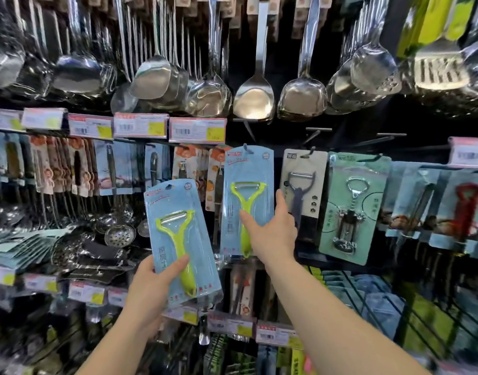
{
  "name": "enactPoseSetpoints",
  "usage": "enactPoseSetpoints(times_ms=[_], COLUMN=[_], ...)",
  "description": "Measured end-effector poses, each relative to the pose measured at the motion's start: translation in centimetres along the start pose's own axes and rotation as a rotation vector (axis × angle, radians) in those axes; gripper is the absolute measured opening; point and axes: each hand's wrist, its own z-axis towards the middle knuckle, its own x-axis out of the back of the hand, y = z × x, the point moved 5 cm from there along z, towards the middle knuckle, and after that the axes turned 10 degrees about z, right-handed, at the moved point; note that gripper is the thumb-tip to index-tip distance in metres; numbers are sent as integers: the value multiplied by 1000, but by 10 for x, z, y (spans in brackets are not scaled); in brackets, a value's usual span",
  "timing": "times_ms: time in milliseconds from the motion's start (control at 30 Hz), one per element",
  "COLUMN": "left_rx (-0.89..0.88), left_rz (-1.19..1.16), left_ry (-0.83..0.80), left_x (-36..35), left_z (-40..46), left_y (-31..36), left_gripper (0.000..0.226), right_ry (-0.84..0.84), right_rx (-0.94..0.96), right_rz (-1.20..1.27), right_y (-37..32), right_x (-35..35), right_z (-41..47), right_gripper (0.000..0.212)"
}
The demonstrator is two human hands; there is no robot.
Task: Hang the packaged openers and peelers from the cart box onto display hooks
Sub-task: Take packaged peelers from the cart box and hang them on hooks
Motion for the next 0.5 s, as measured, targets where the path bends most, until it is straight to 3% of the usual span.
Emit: enactPoseSetpoints(times_ms=[67, 200, 300, 500], left_rx=[-27, -130, -205, -277], left_rz=[25, 95, 119, 96], left_ry=[-30, -115, -151, -185], left_x=[-10, -33, -51, -77], left_z=[-2, -4, -5, 2], left_y=[4, 16, 26, 60], left_gripper=[37, 53, 40, 31], right_ry=[70, -155, -232, -165], right_rx=[84, 105, 80, 156], right_rz=[-159, 115, 219, 298], right_y=[-7, 12, 26, 4], right_x=[4, -8, -11, 2], right_z=[-2, -37, -62, -55], right_gripper=[90, 75, 71, 57])
